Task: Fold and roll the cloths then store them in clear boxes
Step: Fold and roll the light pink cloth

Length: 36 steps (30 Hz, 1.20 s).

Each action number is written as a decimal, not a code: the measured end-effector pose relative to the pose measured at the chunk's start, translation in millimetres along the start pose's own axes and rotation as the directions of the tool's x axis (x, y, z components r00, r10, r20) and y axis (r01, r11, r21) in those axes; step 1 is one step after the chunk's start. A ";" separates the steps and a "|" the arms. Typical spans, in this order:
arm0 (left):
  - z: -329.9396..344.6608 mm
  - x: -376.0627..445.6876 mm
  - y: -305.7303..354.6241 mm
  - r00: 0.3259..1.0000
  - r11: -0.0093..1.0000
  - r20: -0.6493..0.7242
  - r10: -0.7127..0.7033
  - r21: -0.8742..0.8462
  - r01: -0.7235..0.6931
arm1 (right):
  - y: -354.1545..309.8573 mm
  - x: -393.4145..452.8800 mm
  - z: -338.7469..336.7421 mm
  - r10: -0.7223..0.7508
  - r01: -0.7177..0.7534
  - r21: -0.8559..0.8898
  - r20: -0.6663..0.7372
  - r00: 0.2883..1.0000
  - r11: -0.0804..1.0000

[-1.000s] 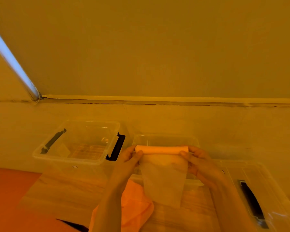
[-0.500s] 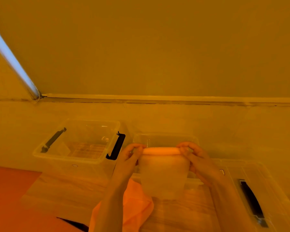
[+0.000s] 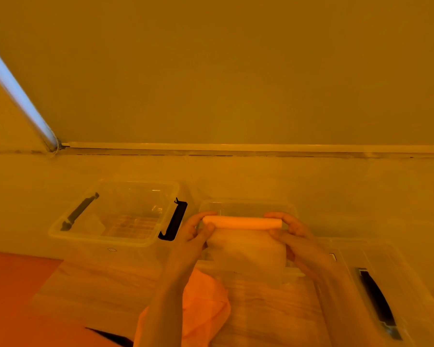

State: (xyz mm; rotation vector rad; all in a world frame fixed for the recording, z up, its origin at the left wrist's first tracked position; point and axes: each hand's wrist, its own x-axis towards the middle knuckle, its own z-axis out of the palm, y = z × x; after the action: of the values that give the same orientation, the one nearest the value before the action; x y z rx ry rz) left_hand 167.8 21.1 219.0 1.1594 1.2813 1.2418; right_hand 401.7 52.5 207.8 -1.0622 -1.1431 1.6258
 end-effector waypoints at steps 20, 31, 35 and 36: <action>-7.4 -7.4 0.3 1.000 0.998 0.012 0.009 0.069 -0.009 | 1.9 -3.7 5.2 -0.010 0.010 0.022 -0.008 1.000 1.000; -8.5 -13.6 4.9 0.994 1.000 -0.108 0.023 0.012 -0.022 | 2.6 -0.7 22.3 -0.033 0.026 -0.065 -0.109 0.993 0.998; -9.4 -13.2 6.0 0.990 0.996 -0.127 -0.067 -0.070 0.058 | 1.0 -2.8 21.6 -0.002 -0.002 -0.049 -0.073 0.997 0.999; -9.6 -14.0 7.3 0.990 0.997 -0.121 -0.067 -0.053 0.061 | -0.4 -3.9 22.1 -0.005 0.002 -0.051 -0.052 0.999 0.999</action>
State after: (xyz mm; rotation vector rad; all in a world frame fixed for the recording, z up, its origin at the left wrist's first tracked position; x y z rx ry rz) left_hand 159.3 6.6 226.7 1.0121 1.3601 1.3060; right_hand 381.8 43.8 213.7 -1.1279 -1.1562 1.5646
